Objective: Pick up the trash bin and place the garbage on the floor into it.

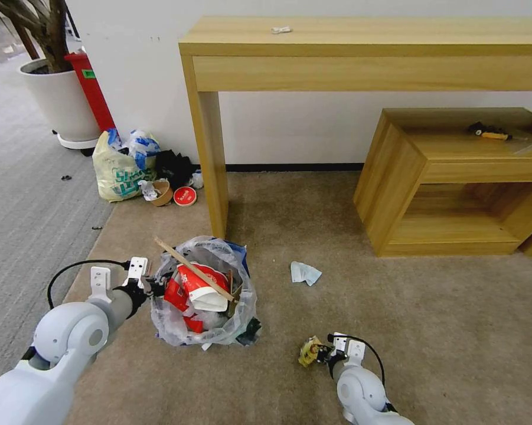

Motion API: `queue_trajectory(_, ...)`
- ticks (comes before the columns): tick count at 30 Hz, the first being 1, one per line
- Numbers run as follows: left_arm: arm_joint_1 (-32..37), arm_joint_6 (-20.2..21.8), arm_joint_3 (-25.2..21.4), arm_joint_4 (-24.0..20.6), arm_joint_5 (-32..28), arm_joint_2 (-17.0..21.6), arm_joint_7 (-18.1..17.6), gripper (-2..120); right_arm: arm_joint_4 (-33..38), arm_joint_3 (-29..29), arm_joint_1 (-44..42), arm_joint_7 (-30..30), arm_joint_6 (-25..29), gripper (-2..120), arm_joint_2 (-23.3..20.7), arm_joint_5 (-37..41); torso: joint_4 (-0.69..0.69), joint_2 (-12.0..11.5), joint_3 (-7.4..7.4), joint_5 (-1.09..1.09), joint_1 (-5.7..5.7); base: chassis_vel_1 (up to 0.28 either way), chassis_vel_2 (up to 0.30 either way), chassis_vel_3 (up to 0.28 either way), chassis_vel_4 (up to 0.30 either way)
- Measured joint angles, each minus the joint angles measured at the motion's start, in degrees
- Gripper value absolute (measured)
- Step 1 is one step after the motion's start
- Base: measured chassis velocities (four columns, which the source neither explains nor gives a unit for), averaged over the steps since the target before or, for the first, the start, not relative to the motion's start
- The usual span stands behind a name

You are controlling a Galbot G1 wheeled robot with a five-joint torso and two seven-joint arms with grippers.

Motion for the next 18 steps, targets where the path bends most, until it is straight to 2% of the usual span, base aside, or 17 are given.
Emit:
queue_trajectory(9,0.45,0.00,-0.01,-0.64,0.06,0.03,-0.11,0,2.77,1.97,-0.23,-1.24,2.01,0,-0.33,-2.94,0.00,0.00,0.00,0.01,0.00,0.000,0.000,0.000,0.000)
queue_trajectory(12,0.47,0.00,-0.01,-0.65,0.18,-0.01,-0.19,0,5.64,3.84,0.01,-2.93,3.00,0,-0.68,-5.35,-0.01,0.00,0.00,0.01,0.00,0.000,0.000,0.000,0.000)
queue_trajectory(15,-0.08,0.00,0.47,-0.22,0.44,-0.19,-0.19,0,11.38,8.35,1.66,-8.43,2.92,0,-0.44,-9.26,-0.01,0.00,0.00,0.00,0.00,0.000,0.000,0.000,0.000)
queue_trajectory(18,-1.06,0.00,0.91,0.49,0.53,-0.22,-0.07,0,15.44,9.30,3.43,-10.59,2.44,0,-1.27,-8.56,0.00,0.00,0.00,0.01,0.00,0.000,0.000,0.000,0.000)
